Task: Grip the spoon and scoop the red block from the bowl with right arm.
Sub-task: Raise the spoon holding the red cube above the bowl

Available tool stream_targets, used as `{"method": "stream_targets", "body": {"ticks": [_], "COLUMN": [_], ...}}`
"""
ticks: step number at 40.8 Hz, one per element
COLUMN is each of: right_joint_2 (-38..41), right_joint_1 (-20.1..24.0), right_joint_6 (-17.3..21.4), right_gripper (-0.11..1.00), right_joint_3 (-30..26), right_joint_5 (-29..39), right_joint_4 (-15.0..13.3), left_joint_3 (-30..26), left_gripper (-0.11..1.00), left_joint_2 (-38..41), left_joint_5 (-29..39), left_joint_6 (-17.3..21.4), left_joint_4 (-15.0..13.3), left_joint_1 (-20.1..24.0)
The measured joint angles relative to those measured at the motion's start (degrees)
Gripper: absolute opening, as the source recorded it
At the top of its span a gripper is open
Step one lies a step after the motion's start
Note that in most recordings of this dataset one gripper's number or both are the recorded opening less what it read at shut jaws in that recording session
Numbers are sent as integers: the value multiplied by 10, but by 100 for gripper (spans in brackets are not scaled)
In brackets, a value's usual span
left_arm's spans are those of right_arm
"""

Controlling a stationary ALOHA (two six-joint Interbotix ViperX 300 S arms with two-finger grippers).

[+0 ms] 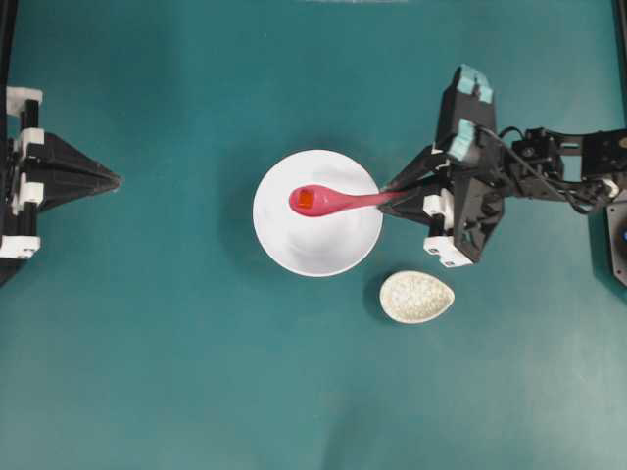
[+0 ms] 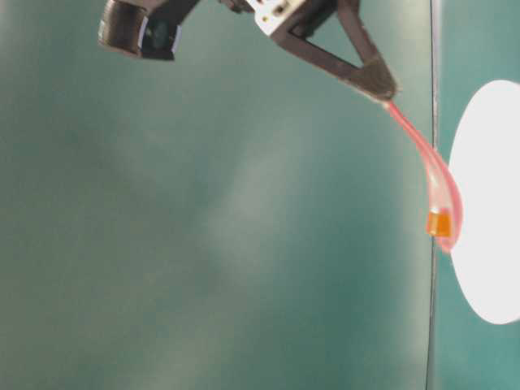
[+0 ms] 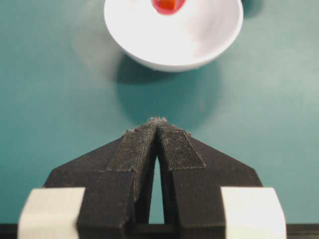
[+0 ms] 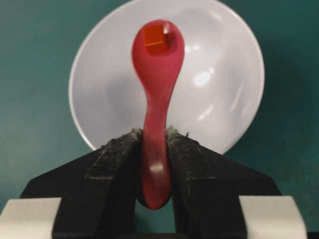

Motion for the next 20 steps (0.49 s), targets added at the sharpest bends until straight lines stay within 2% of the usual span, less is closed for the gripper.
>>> {"method": "stream_targets", "body": {"ticks": [9, 20], "right_joint_2": [-33, -57], "right_joint_1": [-1, 0], "right_joint_6": [2, 4], "right_gripper": [24, 24], "right_joint_3": [-1, -14], "right_joint_5": [4, 41], "right_joint_4": [0, 0], "left_joint_3": [0, 0], "left_gripper": [0, 0], "left_joint_2": [0, 0], "left_joint_5": [0, 0], "left_joint_6": [1, -1], "left_joint_4": [-1, 0], "left_joint_1": [1, 0]}}
